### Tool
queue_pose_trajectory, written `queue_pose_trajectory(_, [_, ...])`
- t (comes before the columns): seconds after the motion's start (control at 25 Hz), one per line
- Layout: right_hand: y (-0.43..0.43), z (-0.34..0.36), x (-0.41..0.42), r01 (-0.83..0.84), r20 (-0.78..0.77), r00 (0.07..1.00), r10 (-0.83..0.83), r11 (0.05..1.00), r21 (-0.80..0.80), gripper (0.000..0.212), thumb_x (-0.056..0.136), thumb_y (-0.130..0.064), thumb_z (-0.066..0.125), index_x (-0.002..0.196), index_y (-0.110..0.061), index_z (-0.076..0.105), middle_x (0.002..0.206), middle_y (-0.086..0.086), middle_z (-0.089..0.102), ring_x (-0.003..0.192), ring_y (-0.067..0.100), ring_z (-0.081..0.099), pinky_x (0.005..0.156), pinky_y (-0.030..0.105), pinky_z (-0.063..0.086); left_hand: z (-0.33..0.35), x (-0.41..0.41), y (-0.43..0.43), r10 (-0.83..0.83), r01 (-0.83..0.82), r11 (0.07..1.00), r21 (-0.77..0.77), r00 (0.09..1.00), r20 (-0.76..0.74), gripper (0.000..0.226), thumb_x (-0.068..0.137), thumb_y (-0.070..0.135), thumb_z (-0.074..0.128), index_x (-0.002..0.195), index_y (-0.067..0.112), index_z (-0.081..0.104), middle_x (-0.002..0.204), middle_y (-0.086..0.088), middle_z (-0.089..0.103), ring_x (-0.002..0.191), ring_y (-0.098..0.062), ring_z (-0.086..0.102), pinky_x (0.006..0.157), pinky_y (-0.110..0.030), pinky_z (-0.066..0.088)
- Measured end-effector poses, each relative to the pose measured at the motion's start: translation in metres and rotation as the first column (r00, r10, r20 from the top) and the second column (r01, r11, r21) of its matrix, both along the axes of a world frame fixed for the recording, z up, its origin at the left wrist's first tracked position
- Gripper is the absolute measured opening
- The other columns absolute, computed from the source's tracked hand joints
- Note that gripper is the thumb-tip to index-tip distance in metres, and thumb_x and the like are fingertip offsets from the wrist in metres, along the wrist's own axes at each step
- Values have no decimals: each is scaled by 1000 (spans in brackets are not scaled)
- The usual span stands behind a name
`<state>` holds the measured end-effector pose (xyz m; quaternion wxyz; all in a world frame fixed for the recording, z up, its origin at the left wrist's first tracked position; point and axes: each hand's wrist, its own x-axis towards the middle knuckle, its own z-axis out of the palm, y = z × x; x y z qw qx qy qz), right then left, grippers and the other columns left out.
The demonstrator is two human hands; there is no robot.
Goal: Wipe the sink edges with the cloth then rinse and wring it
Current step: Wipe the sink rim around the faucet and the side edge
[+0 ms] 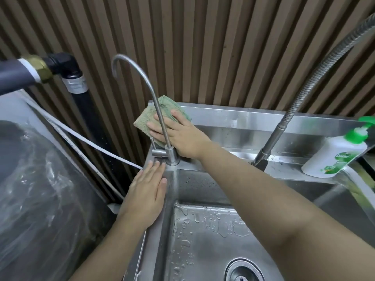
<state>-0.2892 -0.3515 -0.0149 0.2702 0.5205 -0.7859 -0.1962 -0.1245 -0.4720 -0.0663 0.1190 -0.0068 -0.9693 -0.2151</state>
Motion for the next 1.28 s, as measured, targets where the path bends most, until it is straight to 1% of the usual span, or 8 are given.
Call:
queue_pose_trajectory(0.16, [15, 9, 7, 52, 84, 995, -63, 991, 121, 62, 94, -13, 37, 150, -23, 10, 159, -4, 5, 146, 24, -1, 111, 47, -13, 1, 1, 0, 0, 0, 1000, 20, 1000, 1, 74, 84, 49, 2, 143, 14, 32, 151, 0, 31, 139, -4, 11, 115, -25, 5])
queue_pose_trajectory(0.6, [22, 5, 11, 127, -103, 989, -103, 954, 272, 63, 95, -28, 38, 150, -26, 9, 158, -4, -11, 144, 26, -14, 108, 52, -21, 2, 3, 0, -6, 7, 998, 57, 1000, -22, 72, 86, 48, 4, 141, 14, 35, 150, 0, 34, 142, -10, 15, 114, -23, 5])
queue_pose_trajectory(0.76, [46, -16, 20, 166, -24, 986, -165, 983, 74, 48, 97, -36, 27, 144, -23, 35, 155, -6, 26, 144, 24, 18, 116, 50, -4, 2, 3, 0, 0, 1, 997, 78, 1000, -13, 68, 89, 47, 8, 142, 15, 34, 150, 1, 33, 141, -7, 13, 114, -24, 6])
queue_pose_trajectory(0.84, [64, -30, 28, 190, -38, 980, -193, 979, -71, 46, 94, -35, 37, 136, -20, 48, 147, -5, 42, 137, 25, 35, 113, 51, 7, 4, 4, 0, -6, 7, 996, 89, 1000, -6, 65, 90, 45, 9, 143, 16, 33, 151, 2, 32, 141, -7, 11, 114, -24, 5])
queue_pose_trajectory(0.92, [74, -32, 31, 188, -88, 978, -190, 981, -39, 46, 87, -29, 47, 132, -17, 53, 143, -2, 48, 133, 28, 41, 112, 53, 10, 4, 5, 1, -21, 22, 997, 75, 1000, -16, 70, 87, 48, 5, 143, 15, 33, 151, 1, 32, 142, -8, 12, 114, -24, 4])
queue_pose_trajectory(1.08, [37, -4, 11, 63, -5, 998, -63, 974, 217, 54, 91, -26, 35, 145, -29, 32, 158, -6, 15, 146, 27, 5, 111, 52, -21, -3, 2, -1, -7, 8, 1000, 28, 999, -50, 71, 87, 47, 5, 141, 13, 35, 149, -2, 35, 140, -8, 12, 116, -31, 10])
queue_pose_trajectory(1.16, [17, 0, 6, 85, -43, 996, -76, 956, 280, 56, 95, -36, 34, 148, -34, 17, 159, -7, 0, 146, 24, -8, 109, 52, -20, -5, -1, -2, -8, 9, 1000, 9, 998, -57, 70, 88, 46, 6, 140, 11, 37, 148, -3, 37, 139, -8, 13, 116, -35, 14])
queue_pose_trajectory(1.28, [25, -18, 6, 207, -103, 973, -206, 978, 1, 54, 97, -49, 27, 148, -37, 10, 159, -11, 7, 146, 23, 1, 115, 53, -4, -7, -3, -2, -1, 2, 1000, 8, 998, -62, 68, 89, 45, 10, 138, 9, 41, 146, -6, 40, 139, -12, 19, 115, -38, 18])
